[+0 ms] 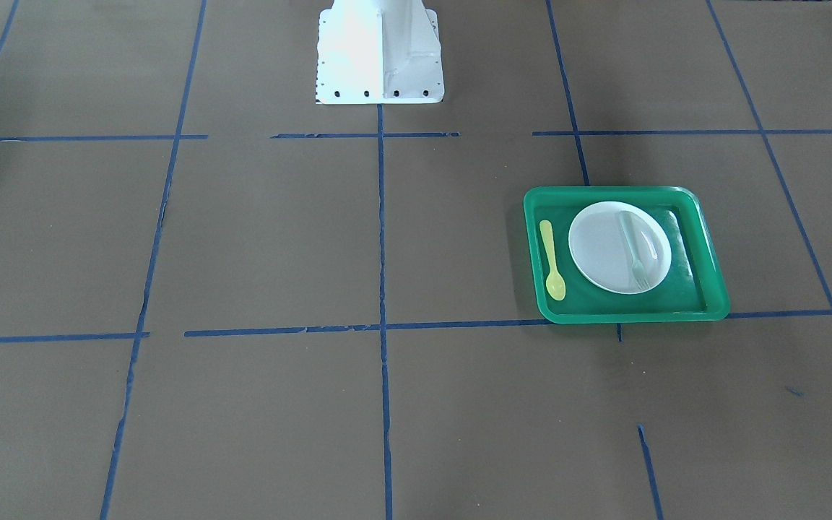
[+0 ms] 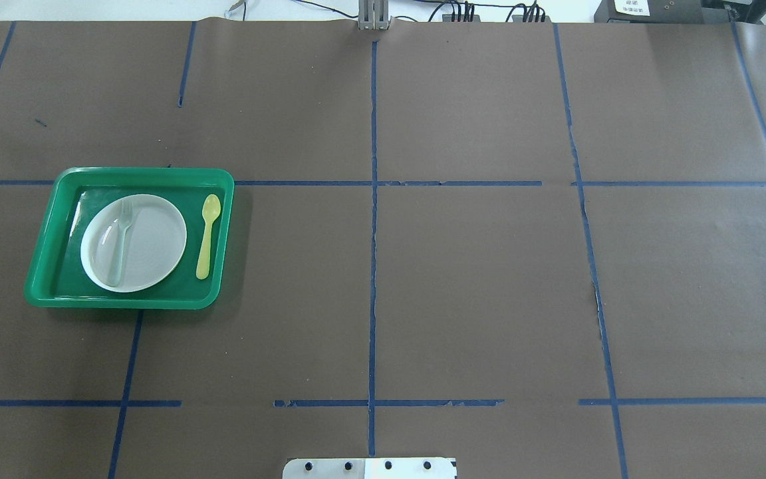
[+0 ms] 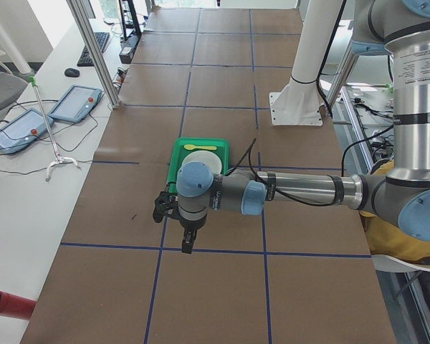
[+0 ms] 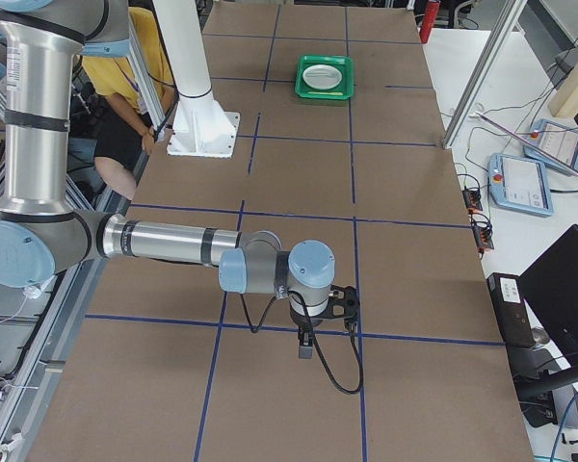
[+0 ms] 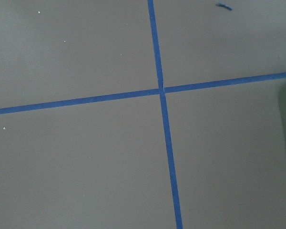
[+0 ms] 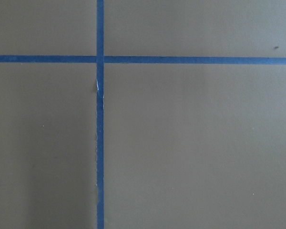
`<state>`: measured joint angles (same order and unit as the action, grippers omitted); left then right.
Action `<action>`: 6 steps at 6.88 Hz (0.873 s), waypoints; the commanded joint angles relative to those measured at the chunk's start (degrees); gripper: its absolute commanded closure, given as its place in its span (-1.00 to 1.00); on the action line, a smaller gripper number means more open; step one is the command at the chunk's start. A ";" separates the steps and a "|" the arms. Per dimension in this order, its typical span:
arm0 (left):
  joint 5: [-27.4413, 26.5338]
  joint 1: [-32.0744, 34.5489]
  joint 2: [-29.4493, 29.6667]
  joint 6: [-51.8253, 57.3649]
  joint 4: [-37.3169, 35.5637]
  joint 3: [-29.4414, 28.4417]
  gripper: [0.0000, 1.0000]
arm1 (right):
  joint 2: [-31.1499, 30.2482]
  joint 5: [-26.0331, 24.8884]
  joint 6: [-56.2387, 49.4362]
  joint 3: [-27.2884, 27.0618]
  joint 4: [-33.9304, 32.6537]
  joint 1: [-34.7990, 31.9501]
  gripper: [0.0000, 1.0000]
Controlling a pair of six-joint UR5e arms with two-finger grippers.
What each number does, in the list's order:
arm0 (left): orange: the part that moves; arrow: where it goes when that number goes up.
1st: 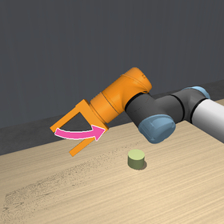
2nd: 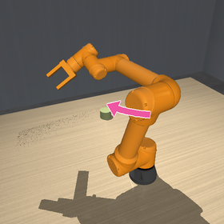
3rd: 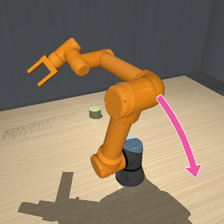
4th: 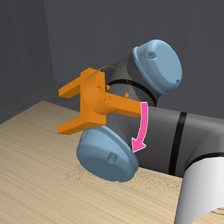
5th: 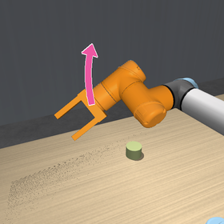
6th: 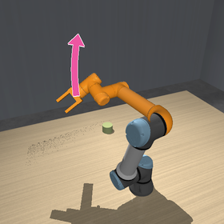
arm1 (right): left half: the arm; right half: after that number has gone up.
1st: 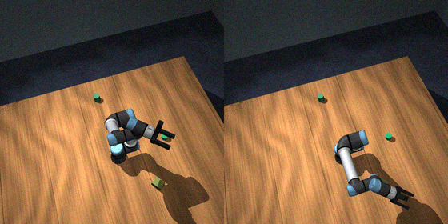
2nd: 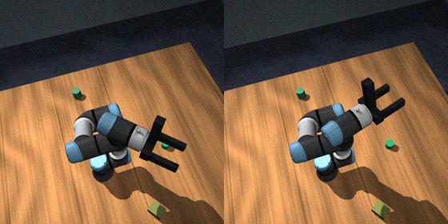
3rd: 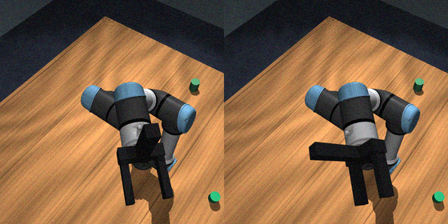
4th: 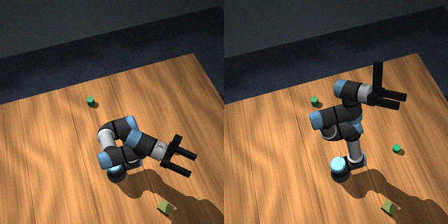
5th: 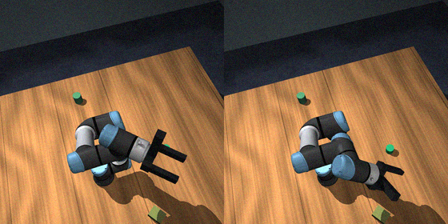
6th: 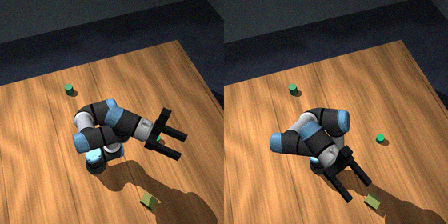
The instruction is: Place fork
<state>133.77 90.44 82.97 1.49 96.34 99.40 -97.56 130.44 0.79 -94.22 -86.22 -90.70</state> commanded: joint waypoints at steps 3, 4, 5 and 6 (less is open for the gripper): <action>0.17 -0.26 0.70 0.17 0.86 0.53 -1.00 | 0.00 -0.01 0.00 0.00 0.00 0.00 -1.00; 0.26 -1.74 2.18 -0.26 5.05 1.49 -1.00 | 0.00 -0.01 -0.08 0.00 0.00 0.00 -1.00; 1.39 -5.76 2.89 -4.61 5.52 3.07 -1.00 | 0.00 -0.01 0.00 0.00 0.00 0.00 -1.00; 1.06 -10.59 5.34 -14.93 6.49 5.35 -1.00 | 0.00 0.07 0.00 0.00 0.00 0.00 -1.00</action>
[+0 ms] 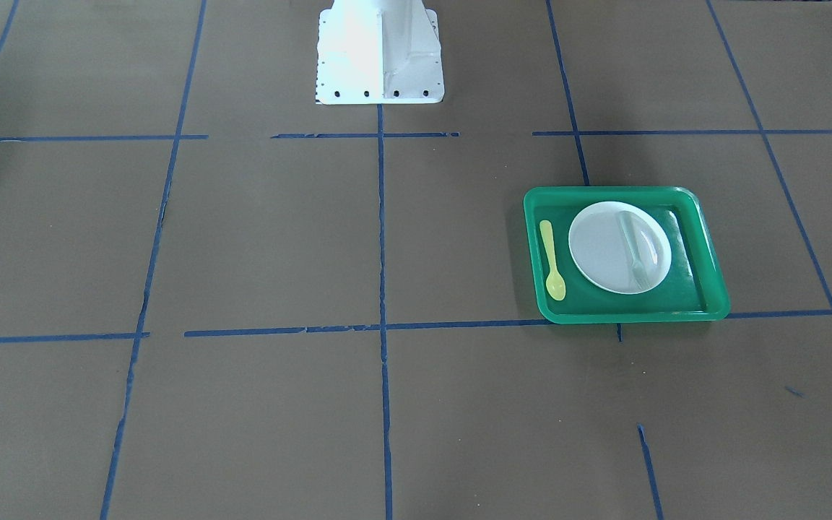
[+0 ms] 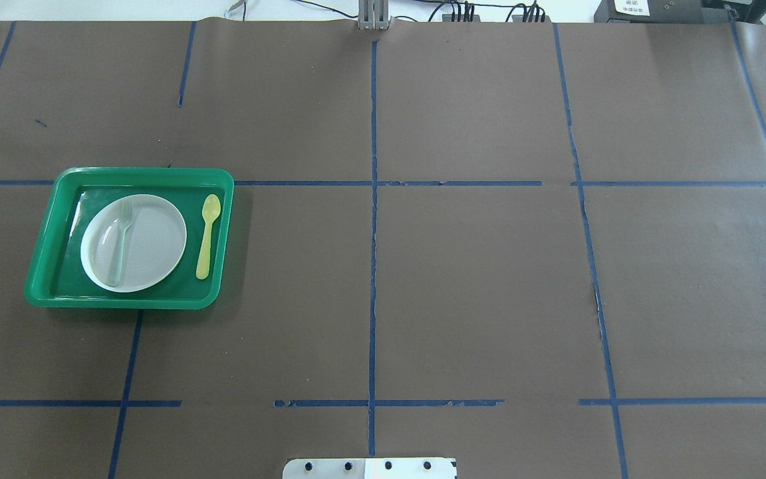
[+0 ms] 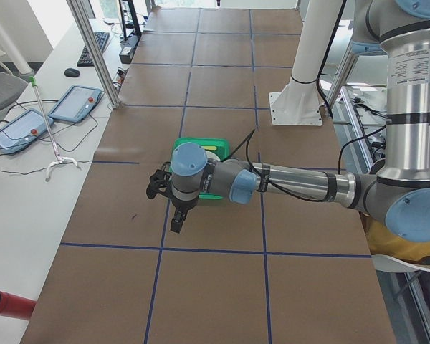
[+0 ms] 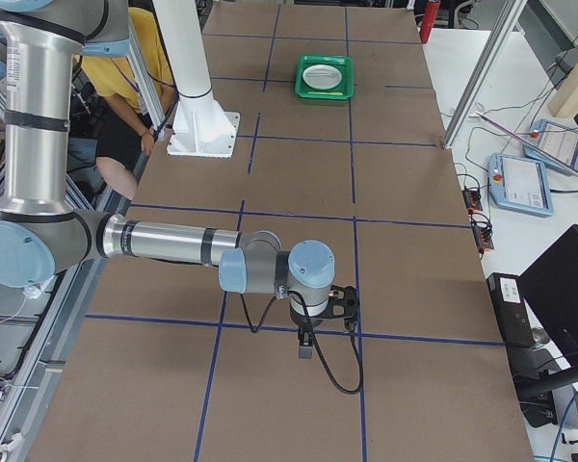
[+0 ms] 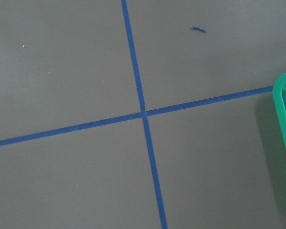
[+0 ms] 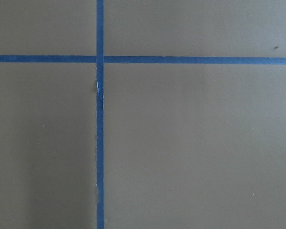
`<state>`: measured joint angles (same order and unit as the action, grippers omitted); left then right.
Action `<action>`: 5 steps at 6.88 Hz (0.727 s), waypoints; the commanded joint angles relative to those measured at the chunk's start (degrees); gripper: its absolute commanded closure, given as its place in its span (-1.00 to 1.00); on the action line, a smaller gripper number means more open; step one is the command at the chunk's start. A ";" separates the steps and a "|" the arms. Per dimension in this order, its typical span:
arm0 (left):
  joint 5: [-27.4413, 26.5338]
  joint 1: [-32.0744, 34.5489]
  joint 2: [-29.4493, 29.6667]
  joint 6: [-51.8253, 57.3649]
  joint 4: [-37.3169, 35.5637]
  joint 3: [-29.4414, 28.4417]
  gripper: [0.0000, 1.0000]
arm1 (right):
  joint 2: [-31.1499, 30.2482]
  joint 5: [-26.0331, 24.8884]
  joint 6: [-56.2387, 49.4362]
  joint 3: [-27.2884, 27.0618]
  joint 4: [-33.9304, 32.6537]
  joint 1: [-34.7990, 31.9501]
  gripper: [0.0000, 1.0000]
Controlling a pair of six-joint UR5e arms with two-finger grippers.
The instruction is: Place fork
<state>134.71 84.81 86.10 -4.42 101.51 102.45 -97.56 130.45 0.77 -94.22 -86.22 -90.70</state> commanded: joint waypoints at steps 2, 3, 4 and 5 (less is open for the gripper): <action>-5.03 -17.60 8.35 -28.03 2.02 3.20 -1.00 | 0.00 0.07 -0.07 0.00 0.00 0.00 -1.00; -9.42 -23.15 9.77 -33.50 2.72 2.67 -1.00 | 0.00 0.07 0.02 0.00 0.00 0.00 -1.00; -12.08 -27.20 9.87 -38.08 7.34 1.71 -1.00 | 0.00 0.07 0.02 0.00 0.09 0.00 -1.00; -14.54 -30.64 9.87 -43.17 13.30 -1.00 -1.00 | 0.00 0.07 0.02 0.00 0.00 0.00 -1.00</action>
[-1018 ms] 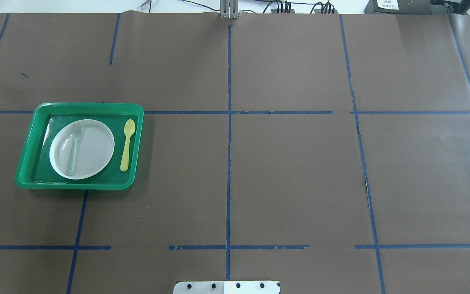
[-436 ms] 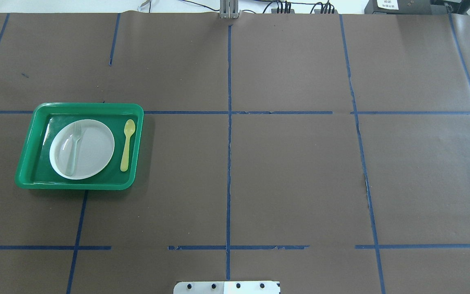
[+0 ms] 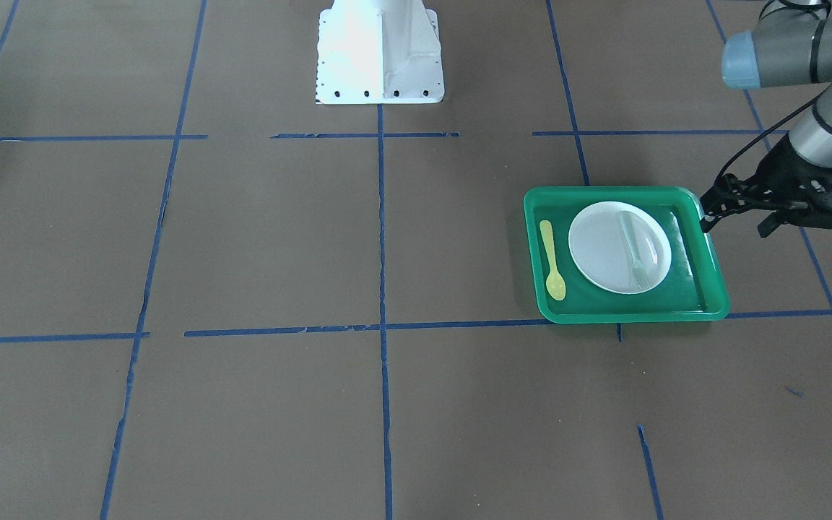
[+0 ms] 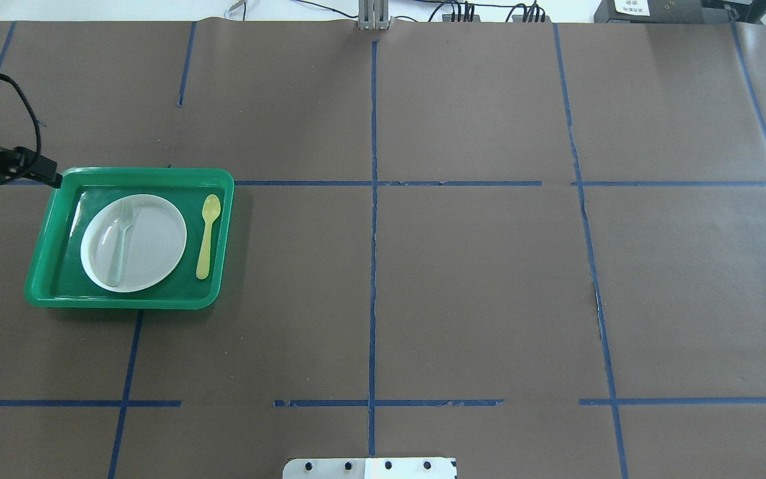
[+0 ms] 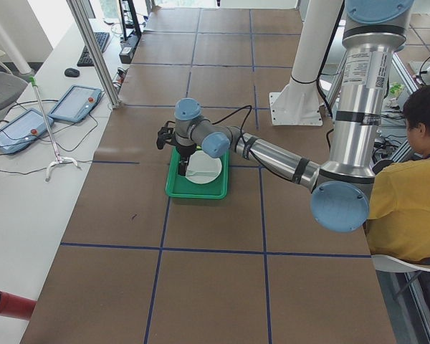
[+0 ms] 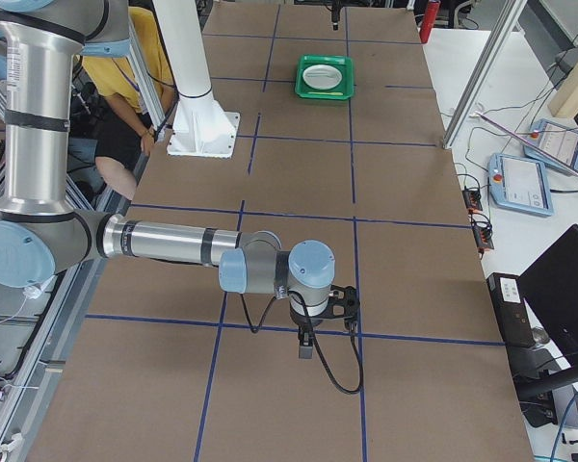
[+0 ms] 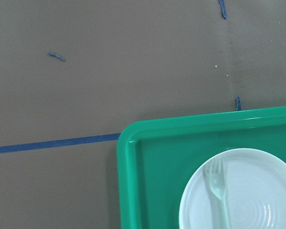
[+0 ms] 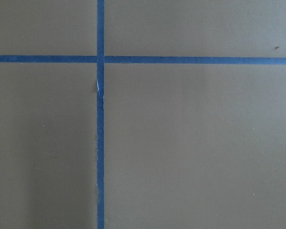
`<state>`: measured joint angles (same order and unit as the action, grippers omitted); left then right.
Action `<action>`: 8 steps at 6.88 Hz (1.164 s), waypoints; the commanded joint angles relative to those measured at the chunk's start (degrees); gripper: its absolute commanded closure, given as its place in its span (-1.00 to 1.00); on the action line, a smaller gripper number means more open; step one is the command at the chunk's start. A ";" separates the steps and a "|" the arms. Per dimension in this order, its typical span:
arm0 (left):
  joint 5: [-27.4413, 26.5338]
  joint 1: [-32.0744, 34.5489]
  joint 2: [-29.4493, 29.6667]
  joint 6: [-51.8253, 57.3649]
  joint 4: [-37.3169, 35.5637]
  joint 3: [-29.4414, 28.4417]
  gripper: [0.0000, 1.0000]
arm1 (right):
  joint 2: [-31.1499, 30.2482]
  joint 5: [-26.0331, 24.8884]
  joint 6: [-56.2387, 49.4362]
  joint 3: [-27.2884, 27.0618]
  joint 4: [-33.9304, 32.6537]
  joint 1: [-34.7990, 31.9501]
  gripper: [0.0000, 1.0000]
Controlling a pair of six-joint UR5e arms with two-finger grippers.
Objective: Place fork
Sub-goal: 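Move the left gripper over the pale green fork on the white plate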
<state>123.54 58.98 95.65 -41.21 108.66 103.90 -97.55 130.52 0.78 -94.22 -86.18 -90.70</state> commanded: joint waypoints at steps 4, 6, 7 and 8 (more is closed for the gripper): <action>-7.97 -13.44 0.33 -13.80 12.55 -7.13 -1.00 | 0.00 -0.09 -0.08 0.00 -0.04 0.00 -1.00; -8.32 -14.94 0.33 -14.34 12.46 -8.09 -1.00 | 0.00 -0.09 0.01 0.00 -0.04 0.00 -1.00; -8.32 -15.03 0.33 -14.34 12.46 -8.27 -1.00 | 0.00 -0.09 -0.08 0.00 -0.04 0.00 -1.00; -8.32 -15.03 0.33 -14.42 12.46 -8.45 -0.99 | 0.00 0.00 0.01 0.00 -0.04 0.00 -1.00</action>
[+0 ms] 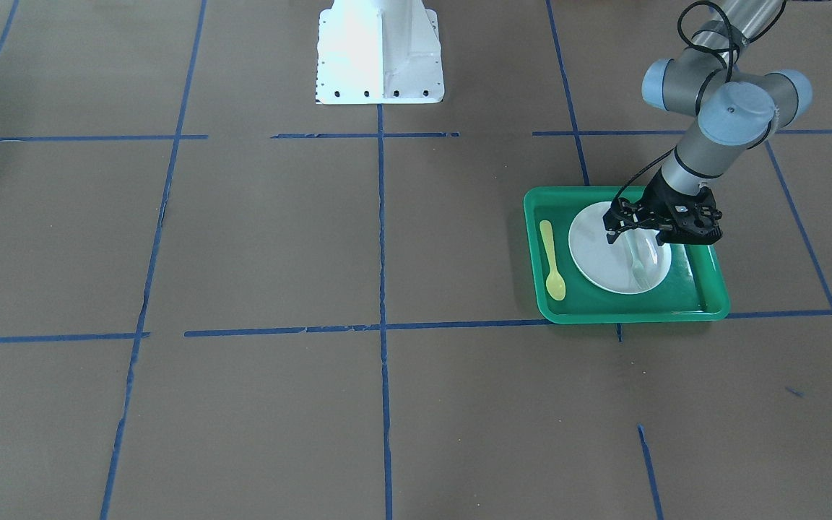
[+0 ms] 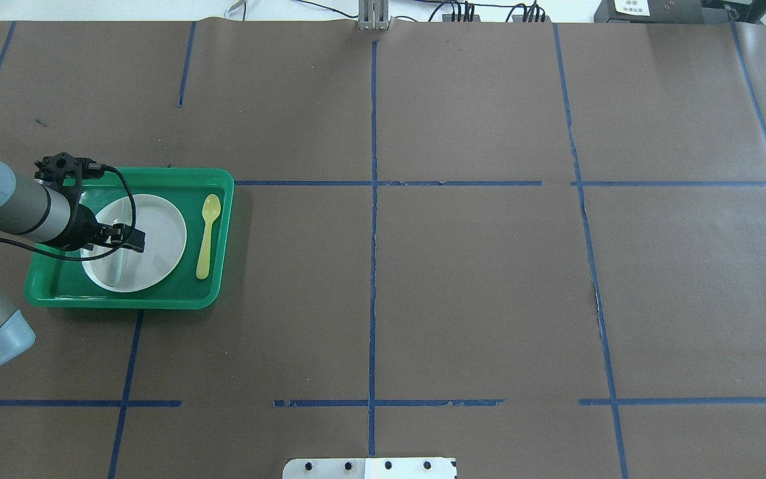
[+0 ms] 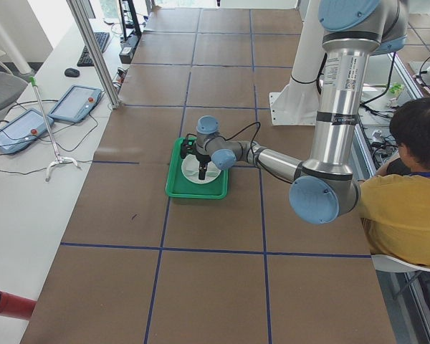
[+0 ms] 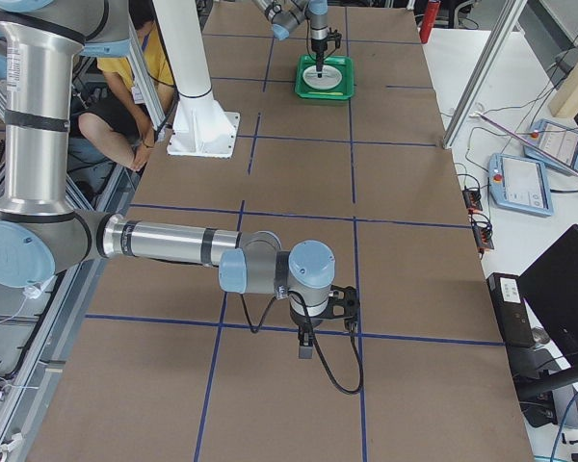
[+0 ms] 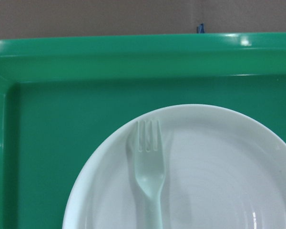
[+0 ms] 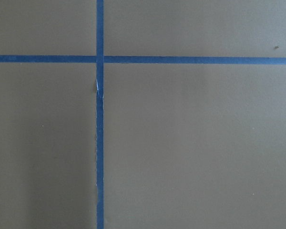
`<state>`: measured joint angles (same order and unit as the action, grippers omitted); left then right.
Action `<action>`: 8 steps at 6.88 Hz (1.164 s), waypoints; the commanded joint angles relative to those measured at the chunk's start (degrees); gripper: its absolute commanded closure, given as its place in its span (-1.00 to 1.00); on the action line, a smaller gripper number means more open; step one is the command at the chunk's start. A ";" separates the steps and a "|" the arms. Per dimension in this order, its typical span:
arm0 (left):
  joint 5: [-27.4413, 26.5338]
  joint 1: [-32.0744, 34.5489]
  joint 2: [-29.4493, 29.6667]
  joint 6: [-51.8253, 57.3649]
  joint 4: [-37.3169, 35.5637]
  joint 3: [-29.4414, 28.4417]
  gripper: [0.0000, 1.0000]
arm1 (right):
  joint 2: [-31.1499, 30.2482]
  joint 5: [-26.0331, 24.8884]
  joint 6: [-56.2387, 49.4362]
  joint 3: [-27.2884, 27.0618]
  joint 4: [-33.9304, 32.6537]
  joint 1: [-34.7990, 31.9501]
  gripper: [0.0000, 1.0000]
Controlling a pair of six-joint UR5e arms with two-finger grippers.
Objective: Place fork
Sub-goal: 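Move the left gripper over the pale green fork on the white plate, then lower the left gripper and close it on the fork handle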
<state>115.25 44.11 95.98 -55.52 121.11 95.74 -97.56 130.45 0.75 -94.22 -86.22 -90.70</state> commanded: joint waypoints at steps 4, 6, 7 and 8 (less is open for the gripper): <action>0.33 -0.16 0.00 -0.11 -0.08 -0.47 -0.52 | 0.00 -0.02 0.04 0.00 0.00 0.00 -1.00; 0.50 -0.16 0.00 -0.11 -0.35 -0.47 0.34 | 0.00 0.07 0.04 0.00 0.00 0.00 -1.00; 0.59 -0.16 0.00 -0.03 -0.35 -0.30 0.79 | 0.00 0.07 0.04 0.00 0.00 0.00 -1.00; 0.77 -0.08 0.00 -0.11 -0.35 0.40 1.00 | 0.00 0.07 0.04 0.00 0.00 0.00 -1.00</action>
<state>115.84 43.96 95.98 -55.60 120.78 95.56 -97.56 130.51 0.79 -94.22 -86.22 -90.70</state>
